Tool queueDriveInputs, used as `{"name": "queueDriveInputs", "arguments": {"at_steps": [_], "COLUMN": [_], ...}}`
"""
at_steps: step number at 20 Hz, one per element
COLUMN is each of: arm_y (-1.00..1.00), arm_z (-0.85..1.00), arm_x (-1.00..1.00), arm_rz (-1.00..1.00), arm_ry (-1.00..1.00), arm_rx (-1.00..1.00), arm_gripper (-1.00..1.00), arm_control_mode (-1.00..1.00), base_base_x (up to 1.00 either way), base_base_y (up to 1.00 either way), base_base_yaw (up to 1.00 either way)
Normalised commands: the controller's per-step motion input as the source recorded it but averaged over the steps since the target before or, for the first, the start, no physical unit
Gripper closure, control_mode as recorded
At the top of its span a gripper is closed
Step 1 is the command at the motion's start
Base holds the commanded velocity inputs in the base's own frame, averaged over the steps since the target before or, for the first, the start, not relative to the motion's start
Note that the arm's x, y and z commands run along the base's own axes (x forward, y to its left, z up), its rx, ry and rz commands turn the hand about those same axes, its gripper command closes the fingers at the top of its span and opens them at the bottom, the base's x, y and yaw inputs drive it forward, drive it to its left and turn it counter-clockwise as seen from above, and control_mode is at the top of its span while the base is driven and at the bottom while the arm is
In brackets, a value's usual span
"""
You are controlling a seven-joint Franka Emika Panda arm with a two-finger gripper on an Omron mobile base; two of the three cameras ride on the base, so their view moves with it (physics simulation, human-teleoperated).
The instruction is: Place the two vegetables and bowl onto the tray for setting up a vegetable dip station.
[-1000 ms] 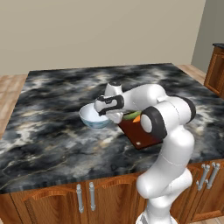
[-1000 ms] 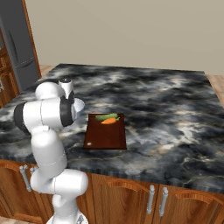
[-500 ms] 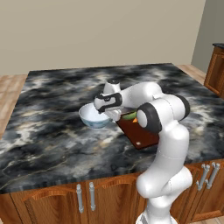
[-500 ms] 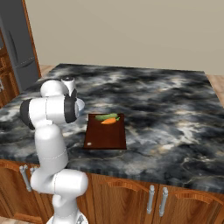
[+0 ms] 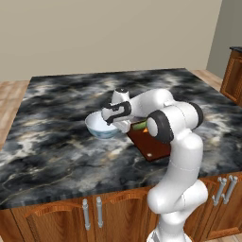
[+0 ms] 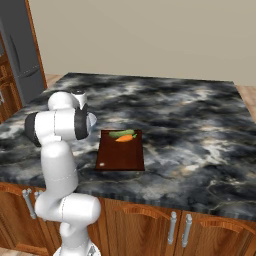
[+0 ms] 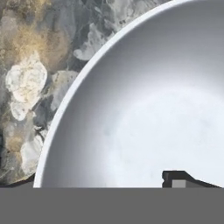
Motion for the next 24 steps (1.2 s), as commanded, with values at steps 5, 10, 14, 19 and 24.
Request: {"name": "queueDriveInputs", "arguments": {"at_steps": [5, 10, 14, 19, 24], "arm_y": [0.0, 0.0, 0.0, -0.14, -0.24], "arm_z": [-0.05, 0.0, 0.0, 0.36, 0.46], "arm_x": [0.0, 0.0, 0.0, 0.0, -0.12], "arm_rz": [0.0, 0.0, 0.0, 0.0, 0.0], "arm_ry": [0.0, 0.0, 0.0, 0.0, 0.0], "arm_rx": [0.0, 0.0, 0.0, 0.03, 0.0], "arm_gripper": [1.0, 1.0, 1.0, 1.0, 1.0], "arm_control_mode": [-1.0, -1.0, -1.0, -1.0, -1.0], "base_base_x": [0.0, 0.0, 0.0, 0.0, 0.0], "base_base_y": [0.0, 0.0, 0.0, 0.0, 0.0], "base_base_yaw": [0.0, 0.0, 0.0, 0.0, 0.0]}}
